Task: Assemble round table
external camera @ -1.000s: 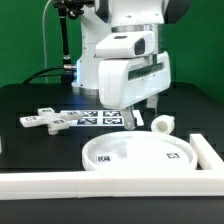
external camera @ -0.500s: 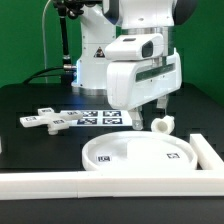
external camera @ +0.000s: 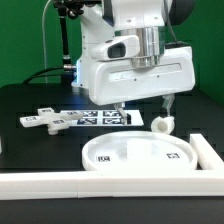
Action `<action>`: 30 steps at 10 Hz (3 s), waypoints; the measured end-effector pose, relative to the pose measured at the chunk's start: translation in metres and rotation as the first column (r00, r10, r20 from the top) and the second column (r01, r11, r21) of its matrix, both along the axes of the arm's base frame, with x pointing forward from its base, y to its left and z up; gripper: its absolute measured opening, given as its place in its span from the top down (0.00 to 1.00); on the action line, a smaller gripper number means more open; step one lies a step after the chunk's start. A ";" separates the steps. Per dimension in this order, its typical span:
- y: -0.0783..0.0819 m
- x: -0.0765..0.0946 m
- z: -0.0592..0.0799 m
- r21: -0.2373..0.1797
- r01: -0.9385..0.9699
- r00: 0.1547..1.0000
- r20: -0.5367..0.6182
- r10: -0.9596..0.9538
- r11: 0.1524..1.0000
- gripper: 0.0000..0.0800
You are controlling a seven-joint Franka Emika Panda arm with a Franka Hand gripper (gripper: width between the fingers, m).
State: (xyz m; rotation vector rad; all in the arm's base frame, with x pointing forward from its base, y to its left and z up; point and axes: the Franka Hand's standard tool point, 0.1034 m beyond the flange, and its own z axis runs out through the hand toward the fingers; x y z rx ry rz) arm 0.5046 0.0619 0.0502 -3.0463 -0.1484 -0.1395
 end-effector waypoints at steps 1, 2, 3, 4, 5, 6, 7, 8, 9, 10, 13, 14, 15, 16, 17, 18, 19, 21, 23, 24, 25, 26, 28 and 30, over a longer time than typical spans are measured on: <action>0.000 0.001 0.000 0.006 0.030 1.000 -0.002 -0.030 1.000 0.19; 0.001 0.000 0.000 0.017 0.097 0.995 -0.010 -0.097 0.995 0.19; 0.002 0.000 0.000 0.021 0.130 0.991 -0.014 -0.130 0.991 0.19; 0.003 0.000 0.000 0.034 0.216 0.976 -0.026 -0.215 0.976 0.19; 0.004 0.000 0.000 0.041 0.270 0.963 -0.034 -0.269 0.962 0.19; 0.004 -0.001 0.000 0.049 0.329 0.944 -0.041 -0.327 0.943 0.19; 0.002 -0.006 -0.003 0.064 0.471 0.882 -0.054 -0.468 0.880 0.19; 0.004 -0.015 -0.006 0.067 0.603 0.797 -0.091 -0.597 0.795 0.19; 0.005 -0.020 -0.008 0.065 0.700 0.712 -0.128 -0.690 0.711 0.19; 0.006 -0.021 -0.009 0.063 0.769 0.637 -0.159 -0.755 0.636 0.19; 0.003 -0.023 -0.010 0.056 0.765 0.640 -0.181 -0.747 0.641 0.19; 0.004 -0.023 -0.010 0.058 0.762 0.644 -0.179 -0.744 0.645 0.19; 0.006 -0.022 -0.009 0.063 0.718 0.691 -0.176 -0.701 0.693 0.19; 0.007 -0.022 -0.010 0.058 0.679 0.724 -0.219 -0.654 0.732 0.19; 0.008 -0.022 -0.009 0.049 0.651 0.736 -0.287 -0.614 0.758 0.19; 0.005 -0.023 -0.009 0.038 0.647 0.722 -0.352 -0.596 0.761 0.19; 0.003 -0.023 -0.010 0.032 0.643 0.711 -0.396 -0.580 0.766 0.19; 0.002 -0.026 -0.011 0.016 0.638 0.673 -0.497 -0.548 0.770 0.19; 0.015 -0.033 -0.012 -0.006 0.614 0.620 -0.615 -0.488 0.789 0.19; 0.020 -0.031 -0.009 -0.008 0.603 0.597 -0.659 -0.458 0.798 0.19; 0.024 -0.030 -0.006 -0.014 0.588 0.555 -0.720 -0.416 0.809 0.19; 0.025 -0.029 -0.007 -0.015 0.578 0.524 -0.759 -0.386 0.816 0.19; 0.023 -0.036 -0.009 -0.026 0.561 0.441 -0.836 -0.326 0.827 0.19; 0.029 -0.036 -0.016 -0.028 0.539 0.386 -0.880 -0.276 0.842 0.19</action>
Offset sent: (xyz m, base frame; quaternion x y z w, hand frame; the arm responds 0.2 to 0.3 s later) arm 0.0000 0.0000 0.0000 0.0000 0.0000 0.1938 0.9810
